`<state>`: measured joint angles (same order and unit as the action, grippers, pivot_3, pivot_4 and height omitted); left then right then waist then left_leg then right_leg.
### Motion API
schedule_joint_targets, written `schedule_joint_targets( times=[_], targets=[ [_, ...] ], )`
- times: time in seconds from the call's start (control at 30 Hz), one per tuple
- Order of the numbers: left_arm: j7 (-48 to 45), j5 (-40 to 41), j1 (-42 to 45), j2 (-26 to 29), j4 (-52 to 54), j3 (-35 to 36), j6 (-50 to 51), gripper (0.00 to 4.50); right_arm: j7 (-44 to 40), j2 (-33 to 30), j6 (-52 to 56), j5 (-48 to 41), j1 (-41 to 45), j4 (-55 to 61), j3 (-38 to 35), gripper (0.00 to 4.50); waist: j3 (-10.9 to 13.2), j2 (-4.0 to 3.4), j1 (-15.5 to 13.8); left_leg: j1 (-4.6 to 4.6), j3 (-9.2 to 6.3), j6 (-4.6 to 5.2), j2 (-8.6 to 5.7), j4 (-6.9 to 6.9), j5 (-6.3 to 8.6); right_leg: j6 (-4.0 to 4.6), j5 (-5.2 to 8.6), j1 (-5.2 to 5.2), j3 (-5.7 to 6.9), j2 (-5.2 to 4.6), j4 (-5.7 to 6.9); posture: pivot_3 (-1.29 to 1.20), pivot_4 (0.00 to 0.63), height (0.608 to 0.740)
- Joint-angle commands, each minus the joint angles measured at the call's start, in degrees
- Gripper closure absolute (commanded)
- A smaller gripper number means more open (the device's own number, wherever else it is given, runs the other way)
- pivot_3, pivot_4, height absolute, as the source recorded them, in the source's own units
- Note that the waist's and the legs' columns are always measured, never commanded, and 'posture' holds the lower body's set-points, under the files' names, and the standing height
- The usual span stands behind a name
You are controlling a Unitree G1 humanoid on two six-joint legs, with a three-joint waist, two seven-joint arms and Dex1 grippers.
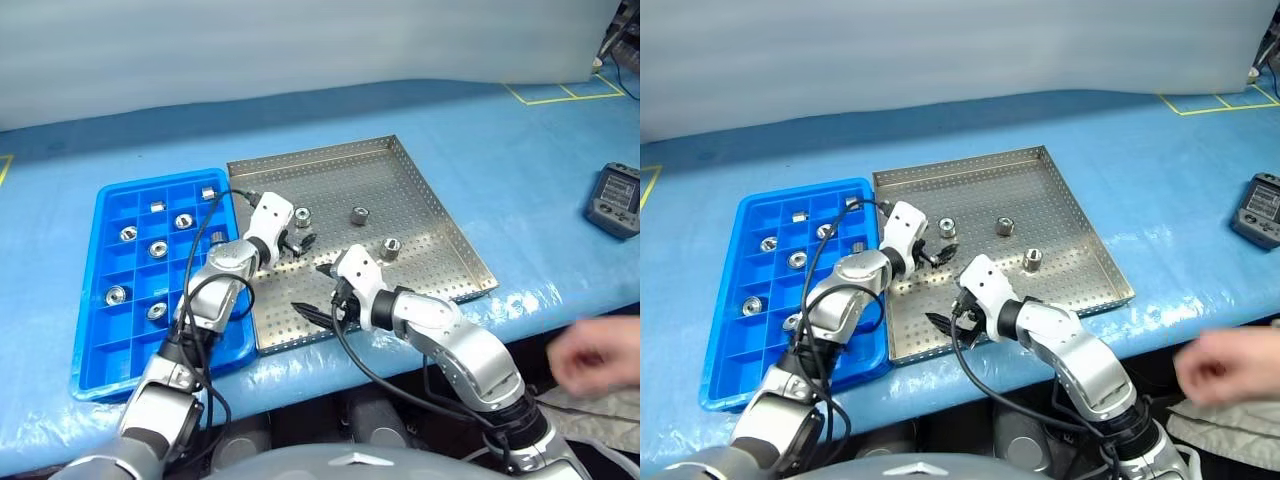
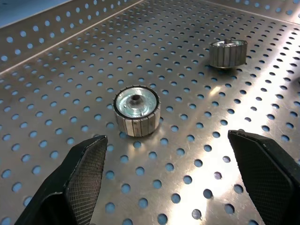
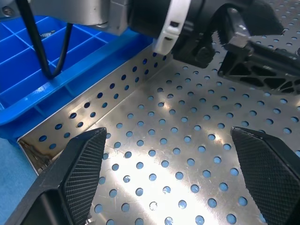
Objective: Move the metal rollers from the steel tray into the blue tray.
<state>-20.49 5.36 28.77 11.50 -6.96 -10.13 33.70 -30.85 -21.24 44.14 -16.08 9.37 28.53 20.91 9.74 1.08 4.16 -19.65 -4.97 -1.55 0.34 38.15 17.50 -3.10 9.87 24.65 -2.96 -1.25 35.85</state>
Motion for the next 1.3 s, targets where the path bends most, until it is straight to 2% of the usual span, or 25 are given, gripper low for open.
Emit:
schedule_joint_targets(
  times=[0.03, 0.47, 0.57, 0.77, 0.8, 1.0, 1.17, 1.3],
  targets=[
    [1.8, -1.2, 3.6, -1.4, -4.6, 1.2, -3.2, 0.03, 0.0, 0.4, -1.0, -0.2, 0.5, 2.1, 0.0, 0.0, 0.0, 0.0, 0.0, 0.0, 0.0, 0.0, 0.0, 0.0, 0.0, 0.0, -0.01, 0.0, 0.0, 0.0, 0.0, -0.1, 0.15, 0.74],
    [4.2, -2.2, 11.3, -4.9, -24.1, 3.1, -9.5, 0.03, 0.7, 0.9, -1.1, 0.0, 0.0, 2.5, 0.3, 0.0, 0.0, 0.0, 0.7, -0.01, 0.0, 0.01, -0.02, -0.01, 0.01, 0.03, -0.05, 0.0, -0.02, -0.01, -0.01, -0.13, 0.15, 0.74],
    [3.9, -2.5, 11.7, -5.1, -26.1, 3.4, -11.0, 0.61, 0.8, 0.9, -1.1, 0.0, -0.1, 2.6, 0.4, 0.0, 0.0, 0.0, 0.8, -0.02, 0.0, 0.01, -0.03, 0.0, 0.01, 0.03, -0.06, 0.0, -0.02, -0.02, 0.0, -0.13, 0.15, 0.74],
    [3.7, -2.0, 10.9, -5.6, -25.3, 4.6, -14.0, 2.62, 0.9, 0.9, -1.1, 0.0, 0.0, 2.5, 0.5, 0.0, 0.0, 0.0, 0.9, -0.02, 0.0, 0.01, -0.03, 0.0, 0.0, 0.02, -0.06, 0.0, -0.02, -0.02, 0.01, -0.13, 0.15, 0.74],
    [3.8, -1.9, 10.4, -5.5, -24.2, 5.0, -14.2, 2.82, 0.9, 0.9, -1.1, 0.0, 0.0, 2.5, 0.5, 0.0, 0.0, 0.0, 0.9, -0.02, 0.0, 0.01, -0.03, 0.01, 0.0, 0.02, -0.06, 0.0, -0.02, -0.02, 0.01, -0.12, 0.15, 0.74],
    [5.9, -0.2, 5.8, -5.2, -10.8, 8.6, -13.6, 2.81, 0.5, 1.0, -1.1, -0.2, 0.5, 2.1, 0.9, 0.0, 0.0, 0.0, 1.1, -0.03, -0.01, 0.01, -0.02, -0.04, 0.0, 0.18, -0.16, 0.05, -0.04, -0.02, 0.01, -0.09, 0.15, 0.74],
    [7.7, -0.1, -2.2, -2.5, 9.3, 11.0, -11.5, 2.81, -0.4, 1.5, -1.2, -0.3, 1.6, 1.5, 1.9, 0.0, 0.0, 0.0, 0.8, -0.01, 0.01, 0.0, -0.01, -0.05, 0.0, 0.18, -0.16, 0.04, -0.07, -0.02, 0.01, -0.05, 0.15, 0.74],
    [6.6, 0.8, -13.2, 2.7, 28.6, 14.1, -5.8, 2.81, -1.7, 1.7, -1.4, -0.4, 3.0, 0.5, 2.7, 0.0, 0.0, -0.02, 0.4, 0.02, 0.01, -0.01, 0.01, -0.1, 0.0, 0.19, -0.15, 0.05, -0.06, -0.01, 0.02, -0.01, 0.15, 0.74]
  ],
)
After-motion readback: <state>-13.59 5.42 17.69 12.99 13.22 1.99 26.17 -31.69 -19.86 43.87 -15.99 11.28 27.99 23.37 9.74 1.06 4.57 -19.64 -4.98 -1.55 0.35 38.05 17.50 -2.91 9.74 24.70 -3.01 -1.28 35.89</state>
